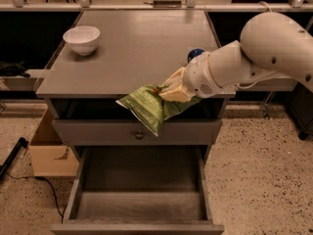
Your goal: Place green jalapeno chip bag into middle drawer
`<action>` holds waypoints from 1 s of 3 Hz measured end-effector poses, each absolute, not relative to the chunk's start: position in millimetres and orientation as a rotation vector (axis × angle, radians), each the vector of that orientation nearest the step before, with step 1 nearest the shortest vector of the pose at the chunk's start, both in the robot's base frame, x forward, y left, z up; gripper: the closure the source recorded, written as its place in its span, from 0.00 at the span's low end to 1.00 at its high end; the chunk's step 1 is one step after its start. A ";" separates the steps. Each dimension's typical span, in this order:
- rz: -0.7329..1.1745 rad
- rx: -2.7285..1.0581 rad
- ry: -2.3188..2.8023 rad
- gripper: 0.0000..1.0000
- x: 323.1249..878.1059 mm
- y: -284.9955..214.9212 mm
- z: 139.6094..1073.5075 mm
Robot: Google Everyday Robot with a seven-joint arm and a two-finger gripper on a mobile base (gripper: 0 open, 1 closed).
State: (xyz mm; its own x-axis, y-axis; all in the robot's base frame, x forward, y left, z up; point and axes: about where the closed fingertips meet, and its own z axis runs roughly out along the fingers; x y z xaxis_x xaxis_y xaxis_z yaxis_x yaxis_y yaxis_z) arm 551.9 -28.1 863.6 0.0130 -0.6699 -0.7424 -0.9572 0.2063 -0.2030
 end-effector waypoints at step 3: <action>0.482 -1.375 1.795 1.00 458.0 -83.2 871.0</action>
Offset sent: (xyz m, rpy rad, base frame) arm -0.0768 -0.0679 -0.0109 0.0497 0.0545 -0.1598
